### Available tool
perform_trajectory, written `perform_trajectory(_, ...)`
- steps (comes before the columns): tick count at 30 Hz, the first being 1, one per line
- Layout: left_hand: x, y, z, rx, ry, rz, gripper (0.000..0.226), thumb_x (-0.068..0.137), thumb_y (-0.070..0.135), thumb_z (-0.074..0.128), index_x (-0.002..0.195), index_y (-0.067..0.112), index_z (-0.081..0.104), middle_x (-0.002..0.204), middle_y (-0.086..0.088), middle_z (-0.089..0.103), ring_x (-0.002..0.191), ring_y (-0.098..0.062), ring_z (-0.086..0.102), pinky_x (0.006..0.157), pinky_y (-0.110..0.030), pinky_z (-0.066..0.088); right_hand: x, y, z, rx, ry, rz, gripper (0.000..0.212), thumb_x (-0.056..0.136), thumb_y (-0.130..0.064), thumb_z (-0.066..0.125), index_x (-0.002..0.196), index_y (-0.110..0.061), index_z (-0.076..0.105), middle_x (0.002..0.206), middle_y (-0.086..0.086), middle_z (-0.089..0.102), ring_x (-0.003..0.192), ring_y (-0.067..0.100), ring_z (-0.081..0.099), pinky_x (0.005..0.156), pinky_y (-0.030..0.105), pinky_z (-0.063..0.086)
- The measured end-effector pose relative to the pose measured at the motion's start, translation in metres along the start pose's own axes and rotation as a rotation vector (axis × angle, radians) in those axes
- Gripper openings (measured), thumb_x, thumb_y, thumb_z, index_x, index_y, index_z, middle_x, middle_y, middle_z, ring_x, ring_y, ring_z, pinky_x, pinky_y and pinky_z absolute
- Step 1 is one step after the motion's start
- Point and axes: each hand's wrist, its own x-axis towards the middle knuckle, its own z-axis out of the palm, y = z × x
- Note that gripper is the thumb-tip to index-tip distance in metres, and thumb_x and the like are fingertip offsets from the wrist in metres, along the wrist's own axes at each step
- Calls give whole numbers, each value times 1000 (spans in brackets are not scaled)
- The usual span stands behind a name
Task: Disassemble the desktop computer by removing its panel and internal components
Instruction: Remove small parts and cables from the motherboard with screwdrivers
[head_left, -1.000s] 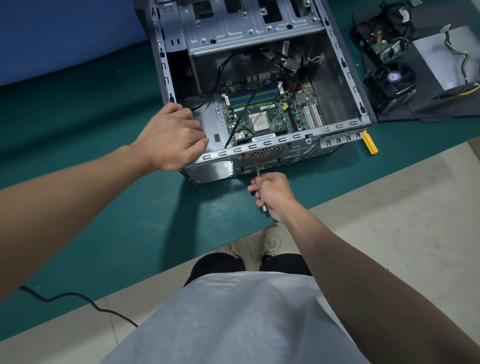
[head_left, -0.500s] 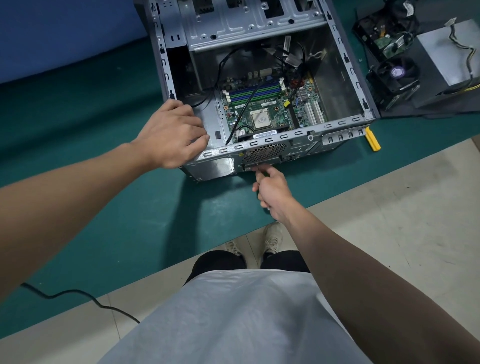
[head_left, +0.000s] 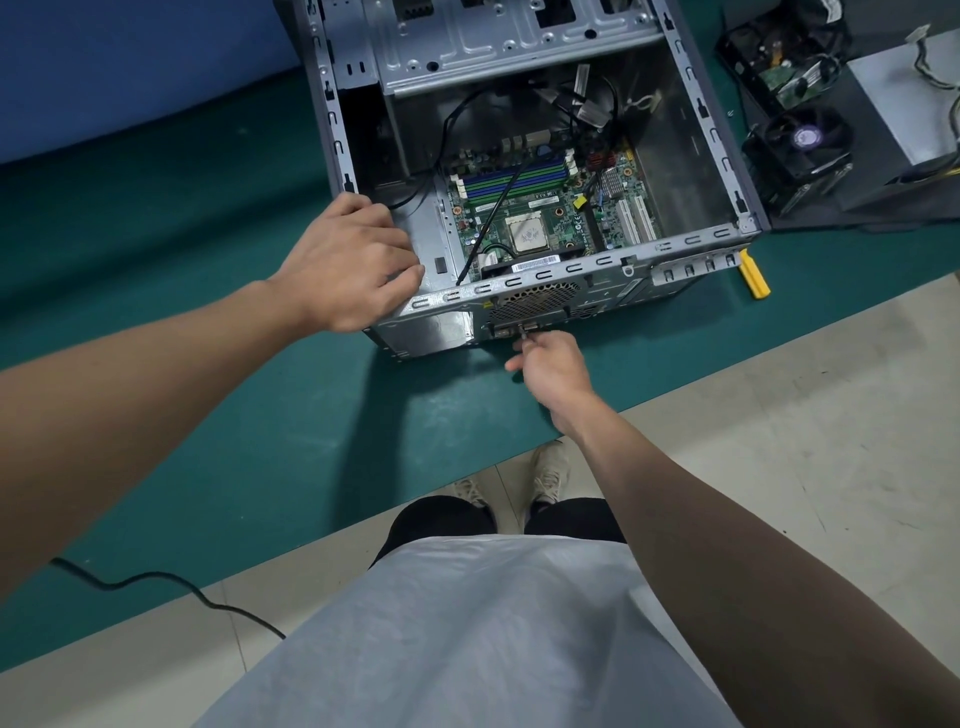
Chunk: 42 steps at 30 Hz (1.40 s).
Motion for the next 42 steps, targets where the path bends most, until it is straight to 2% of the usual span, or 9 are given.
perform_trajectory(5,1,1,-1,26,-7,10,56,95,38,19,72,16,64,82,5,67,86,-20,48,93,-34,26,3,1,2,-41,135,-28,22,92,-12,54,72,-20,59,87,10,69,104,27,56,90,38,49)
perform_trajectory(8,4,2,-4,58,-49,20,55,94,40,16,73,18,62,80,7,66,86,-18,48,92,-35,26,5,-1,-5,-61,104,-25,12,90,-15,60,78,-15,64,91,12,69,110,30,56,93,45,49)
perform_trajectory(11,14,-2,-7,37,-156,17,47,95,44,22,85,25,65,87,7,68,88,-16,52,90,-35,27,-2,-7,-31,-193,-18,-55,19,90,-19,62,72,-15,67,86,6,72,87,21,63,77,37,53)
perform_trajectory(15,42,0,-10,-36,-261,-70,34,97,44,38,111,27,64,108,-2,69,100,-24,60,90,-39,35,-23,-43,-85,-230,-289,-216,18,90,-29,64,76,-18,66,78,1,72,47,-1,49,53,22,33)
perform_trajectory(21,79,15,2,-188,-527,-261,35,94,49,52,108,20,66,101,-6,67,83,-22,58,67,-32,41,-15,-133,-137,-316,-721,-389,28,88,-39,62,74,-15,67,63,4,63,41,8,34,38,17,27)
perform_trajectory(25,99,24,19,-618,-780,-407,32,96,41,52,84,16,67,76,1,67,61,-9,57,51,-24,42,34,-167,-116,-436,-511,-488,25,88,-36,64,77,-15,66,63,-8,60,42,2,40,46,20,32)
perform_trajectory(30,107,25,30,-969,-825,-665,35,87,42,65,64,16,64,42,8,59,35,-3,53,37,-13,39,91,-156,-84,-585,-515,-352,22,88,-26,66,85,-5,67,84,6,66,68,11,56,65,29,41)
perform_trajectory(37,114,21,33,-1112,-717,-835,23,88,10,69,67,4,61,70,-8,70,61,-16,68,61,-28,56,108,-150,-72,-536,-500,-353,16,90,-28,63,88,-13,66,84,3,70,79,17,66,73,34,49)
perform_trajectory(42,113,23,29,-1004,-739,-714,19,96,3,55,79,1,49,82,-21,64,67,-26,67,42,-23,52,97,-157,-56,-628,-591,-443,14,86,-28,69,92,-15,67,85,-1,65,77,17,60,70,32,46)
